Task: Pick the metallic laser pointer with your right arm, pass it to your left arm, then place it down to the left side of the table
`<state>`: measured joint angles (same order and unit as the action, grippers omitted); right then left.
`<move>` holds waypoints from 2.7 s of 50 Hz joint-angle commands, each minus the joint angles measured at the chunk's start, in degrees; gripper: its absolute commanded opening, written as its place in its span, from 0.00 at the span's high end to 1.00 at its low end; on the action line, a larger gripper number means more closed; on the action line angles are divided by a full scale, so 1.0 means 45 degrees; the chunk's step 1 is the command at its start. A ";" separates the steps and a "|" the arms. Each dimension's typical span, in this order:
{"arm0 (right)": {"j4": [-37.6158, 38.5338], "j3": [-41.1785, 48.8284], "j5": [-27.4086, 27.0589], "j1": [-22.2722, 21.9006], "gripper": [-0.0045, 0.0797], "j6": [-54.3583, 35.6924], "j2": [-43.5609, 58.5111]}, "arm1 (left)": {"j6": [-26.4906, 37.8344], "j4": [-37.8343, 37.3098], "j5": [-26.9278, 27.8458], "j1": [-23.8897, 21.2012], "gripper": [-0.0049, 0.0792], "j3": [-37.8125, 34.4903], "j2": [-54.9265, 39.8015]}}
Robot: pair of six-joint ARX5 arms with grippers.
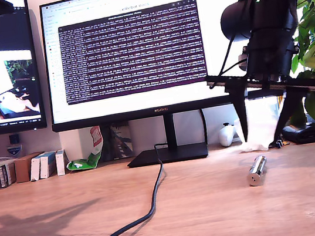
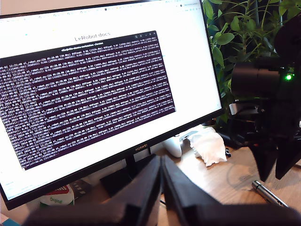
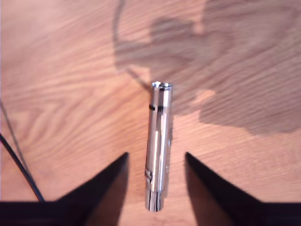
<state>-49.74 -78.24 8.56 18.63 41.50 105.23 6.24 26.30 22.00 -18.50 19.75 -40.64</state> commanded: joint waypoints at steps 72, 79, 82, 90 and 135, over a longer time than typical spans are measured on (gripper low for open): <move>0.0520 -0.0238 0.0005 -0.0049 0.57 0.0097 0.1894 | 0.0058 0.0170 0.0015 -0.0097 0.97 0.0024 -0.0049; 0.0617 -0.0238 0.0019 -0.0053 0.67 0.0010 0.1894 | 0.0058 0.0170 0.0015 -0.0097 0.97 0.0024 -0.0049; 0.0578 -0.0238 0.0058 -0.0063 0.75 -0.0282 0.1894 | 0.0058 0.0170 0.0010 -0.0097 0.97 0.0024 -0.0049; 0.0656 -0.0238 0.0534 -0.0058 0.92 -0.1205 0.1894 | 0.0058 0.0170 0.0010 -0.0092 0.97 0.0024 -0.0049; 0.0991 -0.1224 -0.0087 0.0952 0.96 -0.5455 -0.0850 | -0.2535 -0.0316 0.0826 -0.0092 0.95 0.0029 -0.0083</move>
<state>-44.86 -83.15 9.87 22.30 17.89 103.20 -4.82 24.43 25.52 -18.72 19.75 -40.64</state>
